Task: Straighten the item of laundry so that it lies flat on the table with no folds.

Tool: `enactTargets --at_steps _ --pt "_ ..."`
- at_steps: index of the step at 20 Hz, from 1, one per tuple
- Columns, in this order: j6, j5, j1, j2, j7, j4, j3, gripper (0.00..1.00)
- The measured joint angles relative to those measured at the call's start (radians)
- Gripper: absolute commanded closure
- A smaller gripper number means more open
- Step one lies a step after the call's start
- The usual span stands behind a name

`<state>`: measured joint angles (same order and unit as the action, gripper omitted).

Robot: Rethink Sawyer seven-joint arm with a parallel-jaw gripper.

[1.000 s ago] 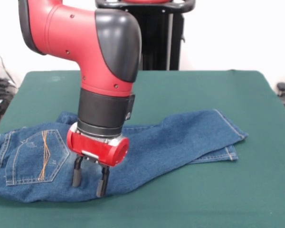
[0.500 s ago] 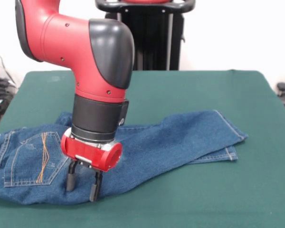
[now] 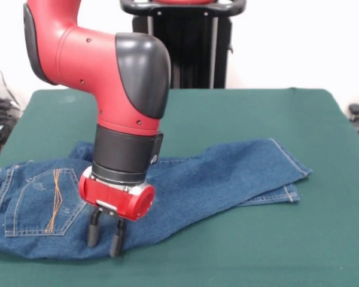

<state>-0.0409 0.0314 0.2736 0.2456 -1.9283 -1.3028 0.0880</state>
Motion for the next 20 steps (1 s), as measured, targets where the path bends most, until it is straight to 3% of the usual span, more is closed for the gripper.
enactTargets --at_steps 20 --pt "0.027 0.072 -0.028 -0.004 0.0 -0.023 0.033 1.0"
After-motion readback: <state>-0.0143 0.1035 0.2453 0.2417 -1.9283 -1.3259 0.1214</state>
